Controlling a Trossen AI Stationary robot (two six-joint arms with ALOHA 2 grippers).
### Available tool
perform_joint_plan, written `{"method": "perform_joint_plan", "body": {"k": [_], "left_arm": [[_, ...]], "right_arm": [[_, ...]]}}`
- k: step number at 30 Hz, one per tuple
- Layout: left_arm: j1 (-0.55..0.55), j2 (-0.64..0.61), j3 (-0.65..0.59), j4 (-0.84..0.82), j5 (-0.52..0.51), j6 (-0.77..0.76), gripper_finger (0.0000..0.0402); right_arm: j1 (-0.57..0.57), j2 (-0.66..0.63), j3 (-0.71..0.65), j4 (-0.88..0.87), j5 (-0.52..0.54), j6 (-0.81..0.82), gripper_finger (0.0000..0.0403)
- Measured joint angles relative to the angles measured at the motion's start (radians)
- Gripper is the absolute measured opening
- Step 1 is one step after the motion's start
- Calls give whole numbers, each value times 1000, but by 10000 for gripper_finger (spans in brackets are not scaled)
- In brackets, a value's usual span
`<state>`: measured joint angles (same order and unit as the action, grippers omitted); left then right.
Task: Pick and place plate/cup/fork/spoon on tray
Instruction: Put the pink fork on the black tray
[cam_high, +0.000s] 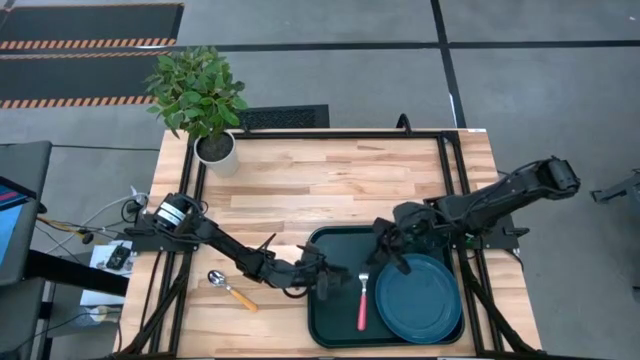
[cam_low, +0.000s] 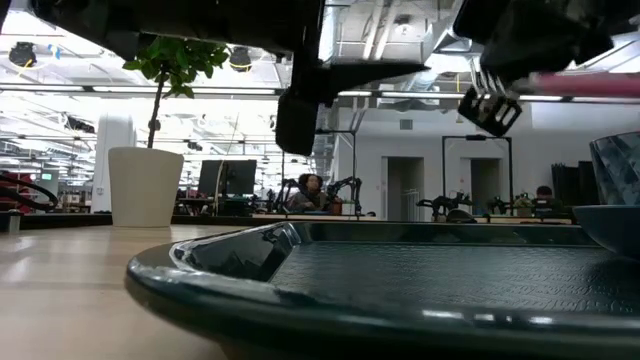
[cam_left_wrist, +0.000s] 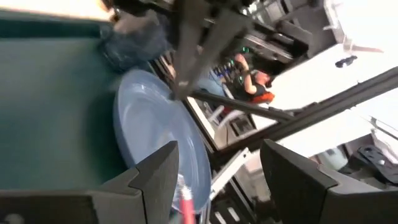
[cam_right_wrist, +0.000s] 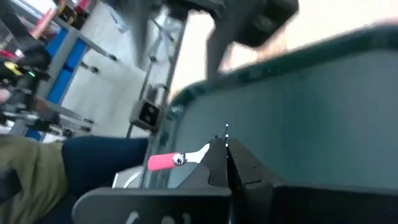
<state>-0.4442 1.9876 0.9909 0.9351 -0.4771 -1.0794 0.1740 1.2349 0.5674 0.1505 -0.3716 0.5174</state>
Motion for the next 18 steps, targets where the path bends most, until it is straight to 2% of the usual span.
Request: {"method": "perform_joint_plan", "body": {"k": [4, 8, 12, 15, 18], "left_arm": [[2, -56, 0, -84, 35, 2, 213], [2, -169, 0, -296, 12, 19, 213], [-21, -300, 0, -523, -86, 20, 213], [-48, -384, 0, -680, -196, 23, 213], [-72, -440, 0, -758, -287, 24, 213]], "right_arm": [[-3, 136, 40, 10, -32, 0, 0], [-10, 258, 101, 20, -51, -33, 0], [-32, 324, 130, 31, -75, -43, 0], [-59, 352, 143, 75, -87, -54, 0], [-98, 375, 150, 79, -90, -66, 0]]}}
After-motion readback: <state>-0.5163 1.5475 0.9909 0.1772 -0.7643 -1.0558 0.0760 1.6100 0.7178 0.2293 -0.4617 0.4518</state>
